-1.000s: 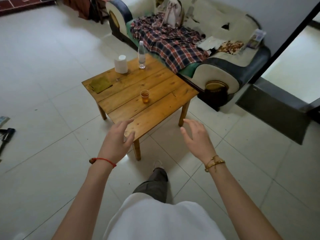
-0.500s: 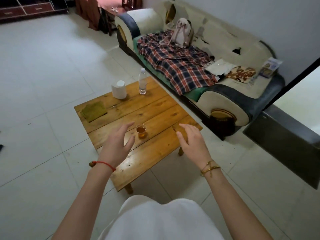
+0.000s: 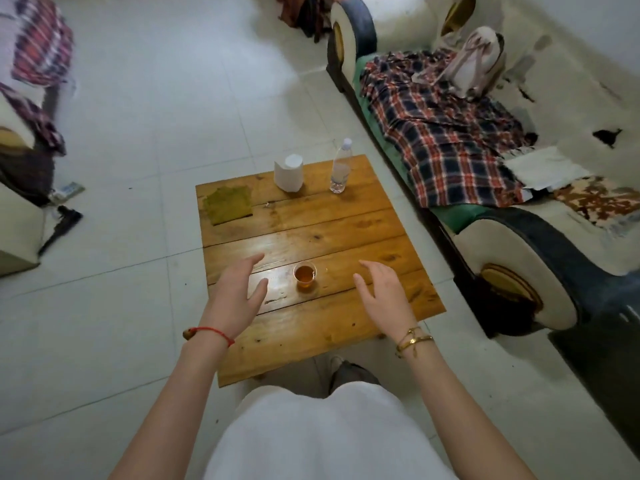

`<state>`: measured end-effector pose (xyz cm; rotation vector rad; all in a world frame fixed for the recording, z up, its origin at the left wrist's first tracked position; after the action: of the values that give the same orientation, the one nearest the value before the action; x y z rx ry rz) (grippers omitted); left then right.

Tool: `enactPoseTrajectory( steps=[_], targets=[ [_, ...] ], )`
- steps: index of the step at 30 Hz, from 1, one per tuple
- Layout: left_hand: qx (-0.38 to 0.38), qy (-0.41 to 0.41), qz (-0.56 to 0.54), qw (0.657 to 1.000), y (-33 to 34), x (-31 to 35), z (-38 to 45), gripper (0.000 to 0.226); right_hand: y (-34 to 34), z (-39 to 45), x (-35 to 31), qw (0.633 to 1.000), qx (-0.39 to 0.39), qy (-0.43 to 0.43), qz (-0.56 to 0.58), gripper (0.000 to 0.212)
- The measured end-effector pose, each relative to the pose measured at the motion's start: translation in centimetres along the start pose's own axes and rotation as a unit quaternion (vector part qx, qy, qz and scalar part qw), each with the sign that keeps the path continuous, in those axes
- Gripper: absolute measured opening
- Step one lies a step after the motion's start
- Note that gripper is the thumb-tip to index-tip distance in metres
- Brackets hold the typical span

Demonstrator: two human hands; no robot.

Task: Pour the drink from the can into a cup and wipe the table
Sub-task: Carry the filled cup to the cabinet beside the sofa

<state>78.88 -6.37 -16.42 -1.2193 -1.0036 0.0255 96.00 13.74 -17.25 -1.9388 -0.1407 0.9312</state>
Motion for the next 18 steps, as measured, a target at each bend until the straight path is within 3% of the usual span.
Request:
enactPoseTrajectory(
  steps=[9, 18],
  targets=[
    [0.065, -0.098, -0.017, 0.993, 3.2, 1.9, 3.9, 0.052, -4.1, 10.2, 0.8, 0.993, -0.081, -0.08, -0.025, 0.045],
    [0.019, -0.196, -0.058, 0.979, 9.5, -0.8, 7.2, 0.076, 1.1, 16.8, 3.9, 0.985, -0.164, -0.048, -0.037, 0.037]
  ],
)
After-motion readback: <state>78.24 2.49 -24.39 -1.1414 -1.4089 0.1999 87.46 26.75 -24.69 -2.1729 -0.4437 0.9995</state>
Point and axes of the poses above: each hand's wrist, its own z-axis towards the middle knuckle, its own y-axis out of the palm, x = y × z, the point moved 1 cm from there along z, towards the middle knuckle, and after that the axes turned 9 degrees about y, right-handed, at the moved point
